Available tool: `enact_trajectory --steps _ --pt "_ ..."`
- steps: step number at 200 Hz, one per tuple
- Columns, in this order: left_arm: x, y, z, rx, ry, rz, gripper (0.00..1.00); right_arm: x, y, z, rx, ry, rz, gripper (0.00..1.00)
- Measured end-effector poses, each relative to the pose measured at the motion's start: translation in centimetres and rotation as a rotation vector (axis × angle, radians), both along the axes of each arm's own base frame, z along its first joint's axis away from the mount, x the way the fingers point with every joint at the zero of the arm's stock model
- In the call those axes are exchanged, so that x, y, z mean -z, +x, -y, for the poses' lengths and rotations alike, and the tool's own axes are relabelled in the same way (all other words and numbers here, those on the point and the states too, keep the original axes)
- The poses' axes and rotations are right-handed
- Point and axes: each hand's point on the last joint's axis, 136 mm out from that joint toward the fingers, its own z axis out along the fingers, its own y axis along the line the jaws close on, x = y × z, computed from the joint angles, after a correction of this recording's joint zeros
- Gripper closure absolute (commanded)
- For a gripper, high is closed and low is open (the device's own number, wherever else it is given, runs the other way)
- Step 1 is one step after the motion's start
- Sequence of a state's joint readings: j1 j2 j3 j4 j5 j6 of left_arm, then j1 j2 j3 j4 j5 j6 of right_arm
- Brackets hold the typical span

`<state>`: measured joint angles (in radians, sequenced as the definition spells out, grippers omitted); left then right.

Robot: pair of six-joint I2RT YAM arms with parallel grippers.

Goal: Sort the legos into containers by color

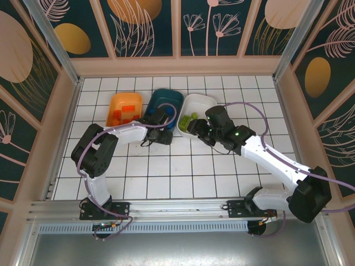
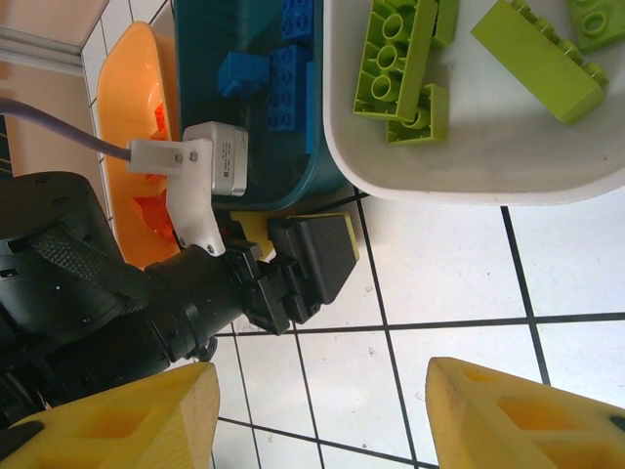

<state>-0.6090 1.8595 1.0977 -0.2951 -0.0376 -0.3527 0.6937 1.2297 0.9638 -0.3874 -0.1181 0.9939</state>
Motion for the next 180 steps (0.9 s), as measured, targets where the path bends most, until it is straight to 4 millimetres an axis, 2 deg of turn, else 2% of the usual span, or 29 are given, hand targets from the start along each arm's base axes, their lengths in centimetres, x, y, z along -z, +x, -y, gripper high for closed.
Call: enact_trajectory --steps 32,58,78,119,140,159,180 --pt "-0.2 -0.2 -0.1 -0.011 -0.010 -0.003 0.35 0.3 0.1 0.0 -0.002 0.006 -0.004 0.42" --pt "-1.1 -1.3 -0.5 -0.030 -0.032 -0.015 0.36 0.8 0.0 0.0 -0.005 0.004 -0.011 0.42" --pt "-3.2 -2.2 -0.8 -0.046 -0.074 -0.005 0.36 0.9 0.0 0.0 -0.004 0.005 -0.010 0.42" --pt "-9.8 -3.0 -1.2 -0.062 -0.168 0.069 0.36 1.1 0.1 -0.1 0.001 0.016 -0.005 0.42" --pt "-12.9 -1.3 -1.2 -0.084 -0.193 0.106 0.36 1.2 0.1 -0.1 0.004 0.013 -0.004 0.42" --pt "-16.1 1.8 -1.0 -0.107 -0.222 0.162 0.36 1.2 0.2 0.0 0.007 0.011 -0.003 0.42" --pt "-18.0 5.0 -0.7 -0.116 -0.233 0.209 0.36 1.2 0.3 0.1 0.013 0.008 -0.001 0.42"
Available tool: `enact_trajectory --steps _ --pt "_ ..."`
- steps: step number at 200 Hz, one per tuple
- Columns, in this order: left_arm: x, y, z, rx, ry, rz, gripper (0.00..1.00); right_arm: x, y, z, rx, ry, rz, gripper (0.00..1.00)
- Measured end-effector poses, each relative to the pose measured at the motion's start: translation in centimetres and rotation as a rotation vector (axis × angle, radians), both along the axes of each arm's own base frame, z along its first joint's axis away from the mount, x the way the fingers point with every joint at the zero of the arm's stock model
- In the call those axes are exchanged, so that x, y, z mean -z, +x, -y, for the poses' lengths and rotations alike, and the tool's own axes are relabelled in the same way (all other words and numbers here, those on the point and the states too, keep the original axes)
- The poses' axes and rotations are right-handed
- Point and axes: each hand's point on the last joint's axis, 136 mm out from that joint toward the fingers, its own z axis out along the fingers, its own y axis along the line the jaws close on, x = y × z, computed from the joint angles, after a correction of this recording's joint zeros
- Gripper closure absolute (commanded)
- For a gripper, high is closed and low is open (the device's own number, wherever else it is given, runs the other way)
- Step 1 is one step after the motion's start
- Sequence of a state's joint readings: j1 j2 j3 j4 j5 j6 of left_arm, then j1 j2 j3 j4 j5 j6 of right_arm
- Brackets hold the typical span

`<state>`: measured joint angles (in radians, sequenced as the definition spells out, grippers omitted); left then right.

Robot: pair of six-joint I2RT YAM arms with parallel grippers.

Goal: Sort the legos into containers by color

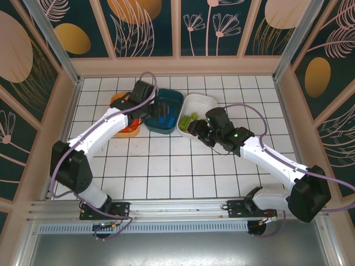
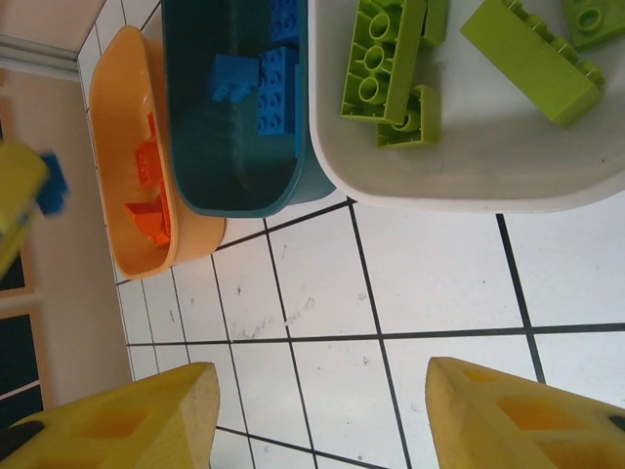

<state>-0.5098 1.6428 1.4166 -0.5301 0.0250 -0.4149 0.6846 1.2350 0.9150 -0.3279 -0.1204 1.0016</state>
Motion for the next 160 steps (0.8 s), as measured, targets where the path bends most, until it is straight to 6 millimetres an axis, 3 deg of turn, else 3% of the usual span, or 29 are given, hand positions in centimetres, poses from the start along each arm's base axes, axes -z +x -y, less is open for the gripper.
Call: enact_trajectory --steps 21,55,82,124,160 --pt "0.5 2.4 0.5 -0.001 0.017 -0.002 0.36 0.0 0.3 0.3 0.013 -0.006 0.003 0.42" --pt "3.9 4.8 0.9 0.003 0.066 -0.064 0.37 0.0 0.6 1.2 0.039 -0.016 0.002 0.42" --pt "5.6 5.6 0.8 0.003 0.091 -0.099 0.36 -0.4 0.9 2.0 0.058 -0.014 0.010 0.42" --pt "6.4 6.3 0.9 0.005 0.102 -0.110 0.32 -1.1 1.4 3.2 0.091 -0.002 0.028 0.42" --pt "7.1 6.5 0.9 0.008 0.111 -0.125 0.28 -0.4 1.5 3.8 0.106 -0.011 0.016 0.42"
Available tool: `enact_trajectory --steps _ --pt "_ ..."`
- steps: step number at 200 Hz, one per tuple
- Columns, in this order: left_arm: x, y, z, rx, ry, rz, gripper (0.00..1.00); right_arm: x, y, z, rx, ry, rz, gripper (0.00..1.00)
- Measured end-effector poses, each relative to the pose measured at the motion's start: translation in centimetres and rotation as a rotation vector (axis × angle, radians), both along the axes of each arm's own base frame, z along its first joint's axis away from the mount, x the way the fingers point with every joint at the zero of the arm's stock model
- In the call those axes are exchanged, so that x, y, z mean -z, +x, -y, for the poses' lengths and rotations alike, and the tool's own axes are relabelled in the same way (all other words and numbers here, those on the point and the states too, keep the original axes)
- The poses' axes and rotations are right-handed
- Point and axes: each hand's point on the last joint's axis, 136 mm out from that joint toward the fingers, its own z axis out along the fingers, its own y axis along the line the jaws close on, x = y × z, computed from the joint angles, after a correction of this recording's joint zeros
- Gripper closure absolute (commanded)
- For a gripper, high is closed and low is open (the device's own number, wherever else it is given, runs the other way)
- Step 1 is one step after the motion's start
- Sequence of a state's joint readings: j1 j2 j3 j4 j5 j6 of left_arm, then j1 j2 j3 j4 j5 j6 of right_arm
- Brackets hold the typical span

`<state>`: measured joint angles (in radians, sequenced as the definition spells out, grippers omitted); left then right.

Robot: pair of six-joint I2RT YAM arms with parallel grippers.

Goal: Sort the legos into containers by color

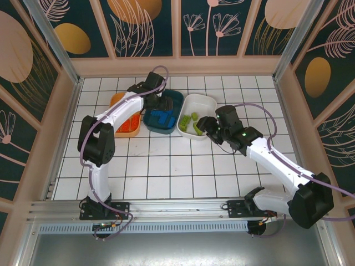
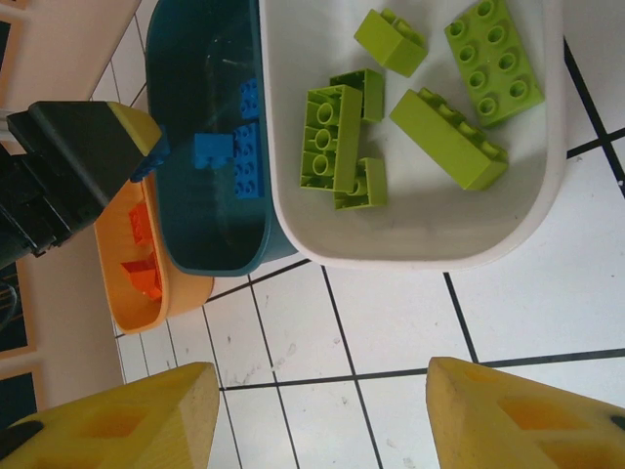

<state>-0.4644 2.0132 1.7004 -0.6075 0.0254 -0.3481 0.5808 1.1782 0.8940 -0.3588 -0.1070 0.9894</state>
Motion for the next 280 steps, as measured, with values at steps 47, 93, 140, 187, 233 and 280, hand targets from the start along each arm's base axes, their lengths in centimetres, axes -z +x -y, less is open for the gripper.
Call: enact_trajectory --steps 47,93,140,187,233,280 --pt "-0.6 0.4 0.2 0.004 -0.005 0.014 0.22 0.0 0.0 0.1 -0.005 0.000 0.001 0.41" --pt "-0.8 0.5 0.1 0.001 -0.006 0.018 0.22 0.0 0.0 0.0 -0.009 0.001 0.000 0.41" --pt "-2.0 0.6 -0.1 -0.004 -0.012 0.029 0.21 0.0 0.0 0.2 -0.020 -0.010 0.003 0.41" --pt "-9.3 -0.8 -1.0 -0.015 -0.071 0.141 0.19 -3.9 2.6 2.1 0.011 -0.023 0.079 0.41" --pt "-15.7 -6.1 -3.7 -0.051 -0.157 0.253 0.15 -6.8 4.6 5.5 0.054 -0.068 0.147 0.41" --pt "-13.4 -11.2 -6.9 -0.097 -0.135 0.229 0.02 -7.1 6.1 10.8 0.135 -0.220 0.202 0.40"
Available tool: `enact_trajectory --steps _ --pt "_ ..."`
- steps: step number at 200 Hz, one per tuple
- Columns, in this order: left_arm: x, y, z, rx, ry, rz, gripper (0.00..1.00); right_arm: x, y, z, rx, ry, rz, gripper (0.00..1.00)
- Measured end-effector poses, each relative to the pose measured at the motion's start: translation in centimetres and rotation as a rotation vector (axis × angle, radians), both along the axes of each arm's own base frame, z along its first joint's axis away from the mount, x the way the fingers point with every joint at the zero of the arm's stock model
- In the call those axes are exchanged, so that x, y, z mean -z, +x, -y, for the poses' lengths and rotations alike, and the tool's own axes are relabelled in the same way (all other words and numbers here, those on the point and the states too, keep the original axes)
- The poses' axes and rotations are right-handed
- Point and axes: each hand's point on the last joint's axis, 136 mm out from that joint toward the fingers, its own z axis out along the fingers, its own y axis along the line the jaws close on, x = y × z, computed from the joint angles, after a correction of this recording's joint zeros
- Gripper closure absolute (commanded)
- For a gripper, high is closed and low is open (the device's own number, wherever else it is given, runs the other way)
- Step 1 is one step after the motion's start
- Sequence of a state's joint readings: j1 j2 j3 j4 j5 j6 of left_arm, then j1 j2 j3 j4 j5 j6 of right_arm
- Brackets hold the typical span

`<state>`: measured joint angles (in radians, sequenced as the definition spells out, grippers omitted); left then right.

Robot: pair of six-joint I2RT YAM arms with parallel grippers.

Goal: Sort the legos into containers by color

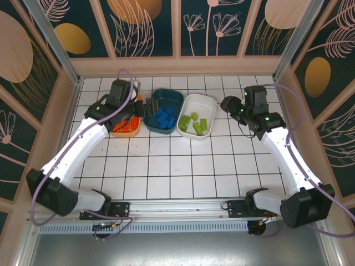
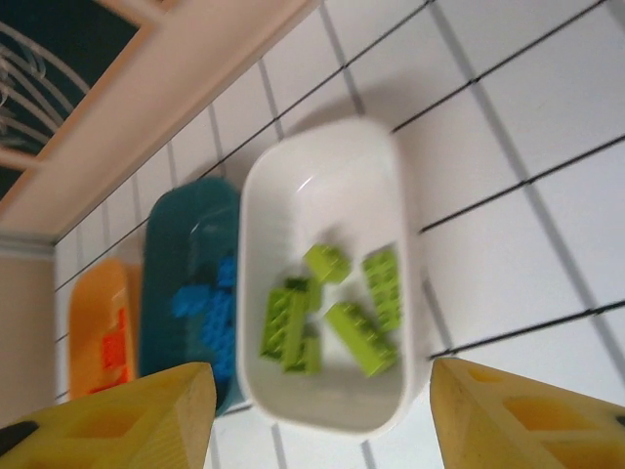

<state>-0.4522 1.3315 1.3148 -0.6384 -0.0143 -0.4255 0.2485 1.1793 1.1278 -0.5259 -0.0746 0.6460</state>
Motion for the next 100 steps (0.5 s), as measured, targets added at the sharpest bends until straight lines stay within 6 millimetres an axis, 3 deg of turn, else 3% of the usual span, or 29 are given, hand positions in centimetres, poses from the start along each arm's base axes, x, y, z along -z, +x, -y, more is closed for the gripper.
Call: enact_trajectory --steps 27,74,100 --pt "0.5 -2.1 -2.9 -0.077 0.050 0.034 0.02 1.5 0.8 3.6 0.053 -0.159 0.132 0.39" --pt "2.3 -3.1 -8.4 -0.265 0.189 0.158 0.01 11.0 1.7 10.3 0.123 -0.385 0.215 0.40" --pt "5.1 -3.2 -10.9 -0.325 0.297 0.227 0.02 13.7 2.0 12.3 0.138 -0.455 0.257 0.40"
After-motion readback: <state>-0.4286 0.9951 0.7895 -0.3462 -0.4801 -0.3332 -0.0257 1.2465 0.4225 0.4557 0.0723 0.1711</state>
